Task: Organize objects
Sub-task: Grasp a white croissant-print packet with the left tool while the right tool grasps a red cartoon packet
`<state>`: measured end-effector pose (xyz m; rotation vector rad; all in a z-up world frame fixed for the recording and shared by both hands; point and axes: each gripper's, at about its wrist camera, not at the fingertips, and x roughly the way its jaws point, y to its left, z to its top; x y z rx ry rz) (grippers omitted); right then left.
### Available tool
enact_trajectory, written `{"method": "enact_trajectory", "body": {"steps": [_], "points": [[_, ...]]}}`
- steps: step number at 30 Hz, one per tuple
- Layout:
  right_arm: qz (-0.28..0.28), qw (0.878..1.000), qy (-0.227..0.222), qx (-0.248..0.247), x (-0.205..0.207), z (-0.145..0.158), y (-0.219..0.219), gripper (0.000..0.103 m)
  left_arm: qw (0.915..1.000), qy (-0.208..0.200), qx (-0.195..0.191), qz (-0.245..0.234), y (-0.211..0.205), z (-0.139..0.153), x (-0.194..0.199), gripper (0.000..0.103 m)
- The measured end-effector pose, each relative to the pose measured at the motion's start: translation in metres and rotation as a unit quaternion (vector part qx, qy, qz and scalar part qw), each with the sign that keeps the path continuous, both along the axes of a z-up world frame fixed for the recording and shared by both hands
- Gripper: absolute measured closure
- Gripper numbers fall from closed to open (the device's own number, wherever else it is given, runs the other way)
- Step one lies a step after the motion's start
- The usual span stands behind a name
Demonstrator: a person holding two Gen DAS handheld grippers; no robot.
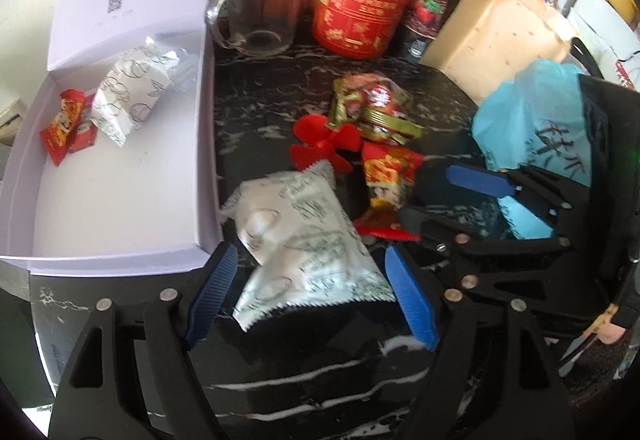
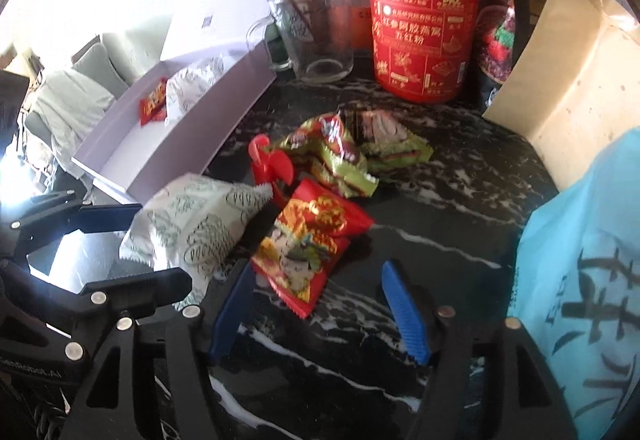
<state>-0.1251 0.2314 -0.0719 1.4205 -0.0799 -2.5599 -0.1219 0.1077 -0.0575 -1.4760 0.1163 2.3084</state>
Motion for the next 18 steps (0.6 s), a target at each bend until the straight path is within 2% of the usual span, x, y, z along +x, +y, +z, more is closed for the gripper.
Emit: {"method": "enact_trajectory", "body": {"steps": [4,11,14,16,18], "points": [[-0.016,1.000,-0.005,0.006,-0.009,-0.001,0.001,0.035,0.9998,-0.016,0.005,0.013,-0.004,-0.010,-0.006,0.025],[-0.021,1.000,-0.010,0.002,-0.018,-0.006,0.002,0.035,0.9986,-0.034,0.039,0.011,-0.005,-0.022,-0.010,0.025],[-0.021,1.000,-0.013,-0.007,-0.021,-0.008,0.002,0.035,0.9981,-0.031,0.052,0.006,-0.005,-0.023,-0.010,0.030],[-0.021,1.000,-0.017,-0.008,-0.023,-0.010,0.001,0.035,0.9971,-0.042,0.063,0.001,-0.005,-0.027,-0.010,0.037],[-0.017,1.000,-0.023,-0.012,-0.027,-0.014,-0.001,0.035,0.9966,-0.049,0.066,-0.002,-0.005,-0.030,-0.009,0.040]]}}
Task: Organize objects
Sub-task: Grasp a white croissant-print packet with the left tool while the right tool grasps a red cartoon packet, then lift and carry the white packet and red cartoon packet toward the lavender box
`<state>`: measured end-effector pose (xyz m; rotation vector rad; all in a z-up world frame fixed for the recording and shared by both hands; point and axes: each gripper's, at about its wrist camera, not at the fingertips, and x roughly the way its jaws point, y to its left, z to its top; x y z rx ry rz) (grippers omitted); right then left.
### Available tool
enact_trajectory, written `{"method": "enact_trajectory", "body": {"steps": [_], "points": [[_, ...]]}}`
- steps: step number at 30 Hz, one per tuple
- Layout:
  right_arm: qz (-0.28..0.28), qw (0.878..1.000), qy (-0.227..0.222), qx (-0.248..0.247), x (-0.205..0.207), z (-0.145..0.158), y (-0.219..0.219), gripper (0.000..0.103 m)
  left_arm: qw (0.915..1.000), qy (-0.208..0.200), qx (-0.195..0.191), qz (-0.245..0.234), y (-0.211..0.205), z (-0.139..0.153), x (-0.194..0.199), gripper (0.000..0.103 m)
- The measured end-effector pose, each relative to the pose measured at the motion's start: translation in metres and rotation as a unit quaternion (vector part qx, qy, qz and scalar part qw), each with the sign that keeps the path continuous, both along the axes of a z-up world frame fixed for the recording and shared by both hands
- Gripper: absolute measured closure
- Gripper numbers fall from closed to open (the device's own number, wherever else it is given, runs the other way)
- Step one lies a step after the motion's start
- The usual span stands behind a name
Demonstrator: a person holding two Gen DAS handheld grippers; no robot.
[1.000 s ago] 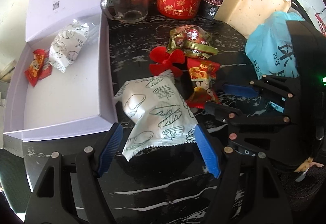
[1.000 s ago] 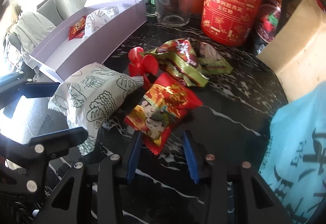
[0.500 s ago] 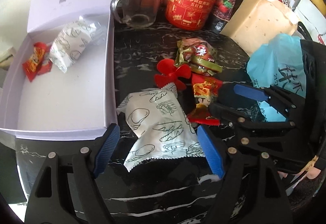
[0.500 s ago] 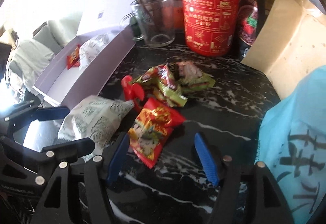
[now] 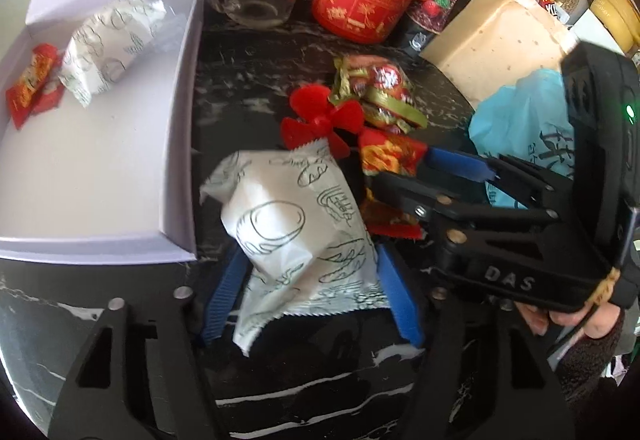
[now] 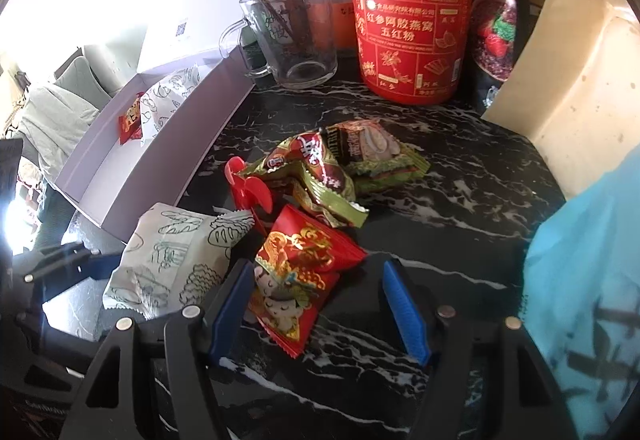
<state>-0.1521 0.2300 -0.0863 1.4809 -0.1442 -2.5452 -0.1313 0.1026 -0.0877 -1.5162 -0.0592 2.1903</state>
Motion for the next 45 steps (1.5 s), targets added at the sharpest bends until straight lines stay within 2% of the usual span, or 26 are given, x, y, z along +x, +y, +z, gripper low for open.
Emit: {"method": "enact_trajectory", "body": {"steps": [5,6,7,12,18,25,29,39,42,45], "points": [[0.021,1.000,-0.001,0.007,-0.002,-0.009,-0.013,0.035,0.9996,0.015,-0.022,-0.012,0.002,-0.001,0.008,0.046],[0.024,1.000,0.001,0.016,0.000,-0.010,-0.015,0.038,0.9995,0.018,-0.023,-0.012,0.002,-0.001,0.010,0.047],[0.025,0.999,0.005,0.022,0.001,-0.010,-0.016,0.049,0.9995,0.021,-0.022,-0.012,0.002,-0.001,0.011,0.049],[0.047,0.999,0.006,0.017,0.010,-0.009,-0.022,0.056,0.9990,0.029,-0.024,-0.026,0.003,0.003,0.022,0.054],[0.057,0.998,0.004,0.021,0.023,-0.008,-0.029,0.056,0.9991,0.026,-0.028,-0.020,-0.006,0.003,0.029,0.054],[0.078,0.997,-0.001,0.027,0.044,-0.008,-0.045,0.056,0.9994,0.022,-0.025,-0.002,-0.039,0.004,0.042,0.053],[0.079,0.997,0.005,0.027,0.058,-0.009,-0.058,0.056,0.9994,0.027,-0.022,0.008,-0.054,0.002,0.054,0.053],[0.124,0.991,0.026,0.033,0.094,-0.010,-0.092,0.055,0.9986,0.039,-0.022,0.027,-0.083,0.002,0.076,0.053],[0.128,0.991,0.030,0.037,0.102,-0.010,-0.092,0.055,0.9974,0.053,-0.038,0.032,-0.082,0.003,0.079,0.049],[0.123,0.991,0.032,0.049,0.108,-0.011,-0.088,0.052,0.9938,0.078,-0.071,0.035,-0.074,0.006,0.082,0.044]]}}
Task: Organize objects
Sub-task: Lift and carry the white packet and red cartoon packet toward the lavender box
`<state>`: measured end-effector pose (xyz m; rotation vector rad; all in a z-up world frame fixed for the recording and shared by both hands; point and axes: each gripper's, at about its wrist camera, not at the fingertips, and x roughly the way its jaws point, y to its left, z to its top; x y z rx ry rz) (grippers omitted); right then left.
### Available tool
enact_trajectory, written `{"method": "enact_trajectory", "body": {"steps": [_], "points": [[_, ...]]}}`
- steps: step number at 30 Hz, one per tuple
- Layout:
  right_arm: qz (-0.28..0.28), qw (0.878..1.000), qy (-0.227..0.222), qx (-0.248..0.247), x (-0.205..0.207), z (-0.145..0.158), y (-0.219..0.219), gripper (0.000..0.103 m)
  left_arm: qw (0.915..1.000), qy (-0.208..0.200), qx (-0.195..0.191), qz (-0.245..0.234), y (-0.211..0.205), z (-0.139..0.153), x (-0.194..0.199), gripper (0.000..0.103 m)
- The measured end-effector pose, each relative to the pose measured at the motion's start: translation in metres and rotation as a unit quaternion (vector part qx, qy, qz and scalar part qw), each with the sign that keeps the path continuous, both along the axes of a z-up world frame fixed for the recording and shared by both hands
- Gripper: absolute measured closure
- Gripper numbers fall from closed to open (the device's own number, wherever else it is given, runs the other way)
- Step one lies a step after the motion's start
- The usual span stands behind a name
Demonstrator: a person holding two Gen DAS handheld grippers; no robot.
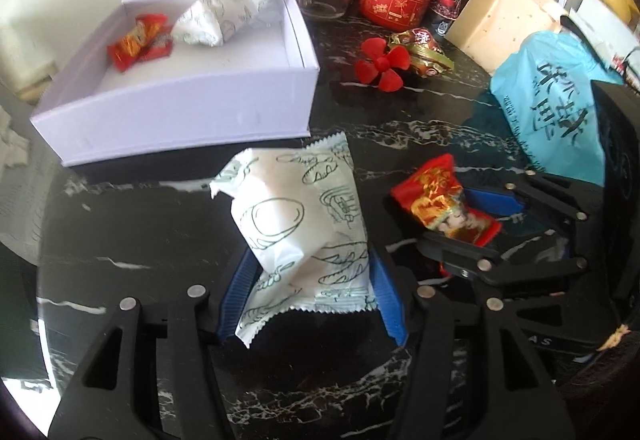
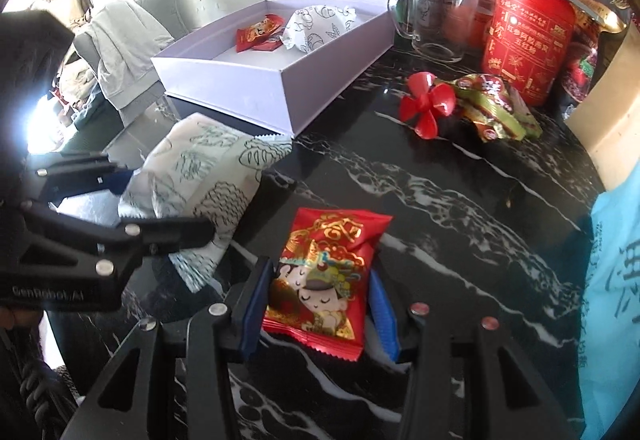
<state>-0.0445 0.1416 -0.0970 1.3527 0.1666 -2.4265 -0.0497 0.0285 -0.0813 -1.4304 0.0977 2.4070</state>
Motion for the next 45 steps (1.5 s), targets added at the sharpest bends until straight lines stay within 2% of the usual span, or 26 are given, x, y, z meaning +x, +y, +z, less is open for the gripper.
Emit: {"method": "enact_trajectory", "body": {"steps": [3,7,14,16,21,33,35,36,37,39,45], "points": [[-0.009,1.000,0.000,0.013,0.004,-0.001,0.004,0.042,0.9992,0.022,-0.033,0.002,0.008,0.002,0.002,0.036],[-0.016,1.000,0.001,0.014,0.006,-0.002,0.009,0.039,0.9990,0.022,-0.039,-0.002,0.013,-0.001,0.001,0.034],[-0.012,1.000,0.011,0.009,0.013,-0.003,0.012,0.038,0.9993,0.003,-0.038,0.001,0.014,-0.013,-0.005,0.030],[-0.009,1.000,0.016,0.011,0.014,-0.003,0.011,0.038,0.9986,0.009,-0.052,0.003,0.017,-0.014,-0.005,0.027],[-0.003,1.000,0.024,0.017,0.015,-0.004,0.007,0.038,0.9987,0.017,-0.048,0.004,0.018,-0.015,-0.005,0.023],[-0.007,0.999,0.030,0.020,0.017,-0.003,0.005,0.039,0.9986,0.023,-0.047,0.002,0.017,-0.015,-0.004,0.023],[-0.003,0.999,0.033,0.019,0.017,-0.002,0.004,0.051,0.9986,0.019,-0.048,0.001,0.016,-0.015,-0.004,0.024],[-0.001,0.999,0.030,0.017,0.017,-0.002,0.004,0.052,0.9987,0.019,-0.048,-0.001,0.016,-0.014,-0.003,0.028],[0.001,0.999,0.031,0.018,0.019,-0.002,0.003,0.053,0.9987,0.020,-0.047,-0.005,0.016,-0.013,-0.002,0.038],[0.011,0.999,0.031,0.017,0.021,-0.001,0.000,0.053,0.9986,0.019,-0.048,-0.010,0.017,-0.012,0.000,0.043],[0.004,1.000,0.024,0.004,0.021,0.002,0.000,0.053,0.9991,0.010,-0.039,-0.014,0.013,-0.010,0.003,0.047]]}}
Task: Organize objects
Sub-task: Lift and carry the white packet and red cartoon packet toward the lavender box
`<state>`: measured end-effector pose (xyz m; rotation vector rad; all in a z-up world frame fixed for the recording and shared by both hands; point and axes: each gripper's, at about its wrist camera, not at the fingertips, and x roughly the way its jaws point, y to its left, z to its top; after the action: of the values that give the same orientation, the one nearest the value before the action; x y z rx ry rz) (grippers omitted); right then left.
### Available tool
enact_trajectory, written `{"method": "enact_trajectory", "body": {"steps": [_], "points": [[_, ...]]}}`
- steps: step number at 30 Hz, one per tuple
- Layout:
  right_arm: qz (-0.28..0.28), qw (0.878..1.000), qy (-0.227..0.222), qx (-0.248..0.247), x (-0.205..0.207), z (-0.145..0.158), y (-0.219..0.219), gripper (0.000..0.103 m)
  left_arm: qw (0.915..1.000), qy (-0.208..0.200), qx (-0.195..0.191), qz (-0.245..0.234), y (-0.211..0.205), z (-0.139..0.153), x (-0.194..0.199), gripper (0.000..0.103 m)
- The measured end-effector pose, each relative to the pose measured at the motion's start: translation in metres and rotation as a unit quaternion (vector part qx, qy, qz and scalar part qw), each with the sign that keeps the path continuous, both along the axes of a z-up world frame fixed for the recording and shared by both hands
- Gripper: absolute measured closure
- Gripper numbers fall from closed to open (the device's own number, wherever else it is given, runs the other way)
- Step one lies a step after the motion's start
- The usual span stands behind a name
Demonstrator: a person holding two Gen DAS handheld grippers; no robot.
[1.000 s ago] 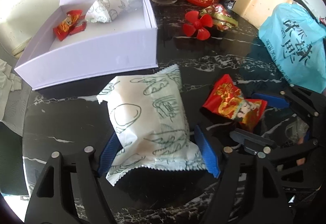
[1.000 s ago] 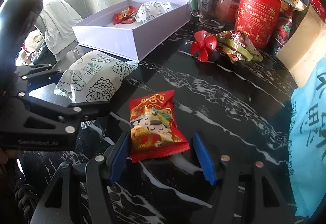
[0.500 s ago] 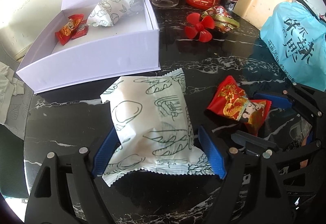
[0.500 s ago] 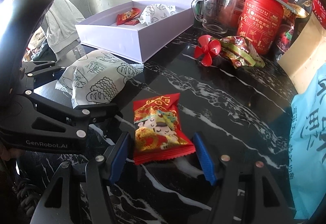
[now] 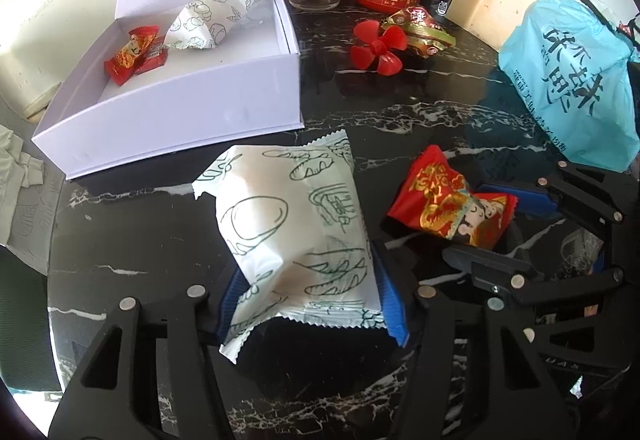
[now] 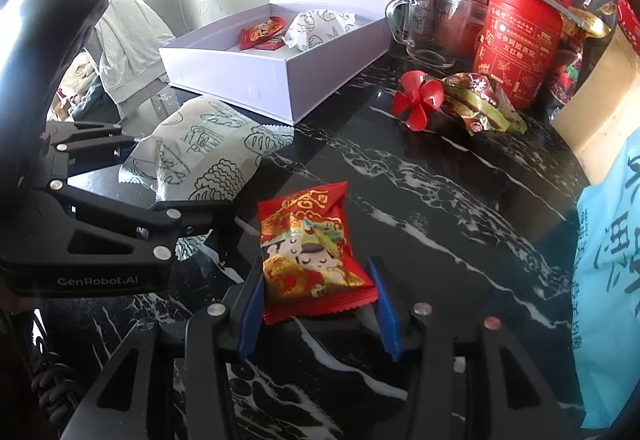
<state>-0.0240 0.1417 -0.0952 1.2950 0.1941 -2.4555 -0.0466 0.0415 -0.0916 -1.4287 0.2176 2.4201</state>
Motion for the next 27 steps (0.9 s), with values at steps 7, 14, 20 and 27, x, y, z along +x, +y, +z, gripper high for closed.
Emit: {"method": "enact_trajectory", "body": {"steps": [7,14,20,27], "points": [[-0.003,1.000,0.002,-0.005,0.002,0.005,0.001,0.053,1.0000,-0.002,0.006,0.002,-0.004,0.005,0.004,0.050],[-0.001,1.000,0.005,-0.016,0.000,0.013,-0.004,0.053,0.9998,0.004,0.017,0.007,-0.014,0.015,0.008,0.053],[0.017,1.000,0.012,-0.012,0.001,0.020,-0.018,0.053,0.9993,0.012,0.026,0.025,-0.031,0.021,0.013,0.054],[0.047,0.999,0.023,-0.015,-0.001,0.033,-0.037,0.053,0.9983,0.032,0.023,0.044,-0.050,0.035,0.019,0.054]]}}
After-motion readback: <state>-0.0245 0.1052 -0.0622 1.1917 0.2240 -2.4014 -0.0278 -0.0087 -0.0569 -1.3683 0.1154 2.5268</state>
